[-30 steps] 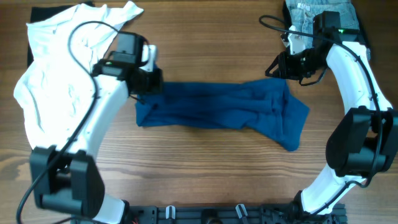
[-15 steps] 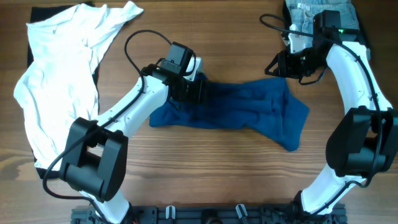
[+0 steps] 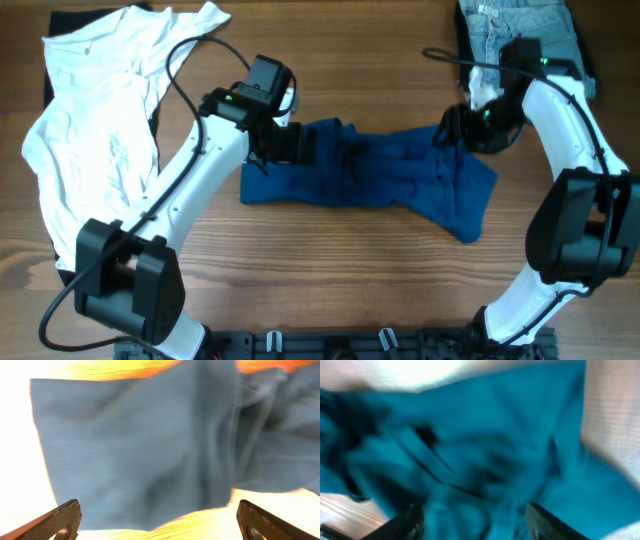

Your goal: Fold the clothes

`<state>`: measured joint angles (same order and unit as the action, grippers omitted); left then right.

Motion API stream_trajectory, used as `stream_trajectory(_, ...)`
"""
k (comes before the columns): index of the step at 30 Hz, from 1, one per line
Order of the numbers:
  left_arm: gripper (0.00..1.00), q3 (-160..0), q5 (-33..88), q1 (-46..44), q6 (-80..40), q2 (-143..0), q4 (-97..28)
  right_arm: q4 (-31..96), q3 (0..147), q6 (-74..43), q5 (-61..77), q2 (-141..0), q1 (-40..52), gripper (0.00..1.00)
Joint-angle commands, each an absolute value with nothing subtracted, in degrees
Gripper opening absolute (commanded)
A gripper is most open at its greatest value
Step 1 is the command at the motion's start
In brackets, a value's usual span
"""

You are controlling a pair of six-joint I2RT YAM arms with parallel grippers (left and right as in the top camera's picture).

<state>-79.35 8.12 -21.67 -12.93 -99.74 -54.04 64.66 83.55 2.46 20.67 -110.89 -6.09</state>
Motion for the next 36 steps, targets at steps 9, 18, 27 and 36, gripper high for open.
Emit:
stream_trajectory(9, 1.0, -79.9, 5.3, -13.1, -11.8, -99.3, -54.5, 61.8, 72.7, -6.4, 13.2, -110.2, -13.5, 1.0)
stream_trajectory(18, 1.0, -79.9, 4.1, -12.9, -9.2, -99.3, -54.5, 54.2, 62.9, -11.4, 11.7, -110.2, -13.3, 1.0)
stream_trajectory(27, 1.0, -79.8, 4.1, -12.8, -9.2, -99.3, -54.2, 46.7, 60.6, -8.8, 29.1, -110.2, -9.9, 0.61)
stream_trajectory(36, 1.0, -79.8, 4.1, -12.8, -9.2, -99.3, -54.3, 42.5, 62.6, -9.0, 30.1, -106.6, -13.1, 0.04)
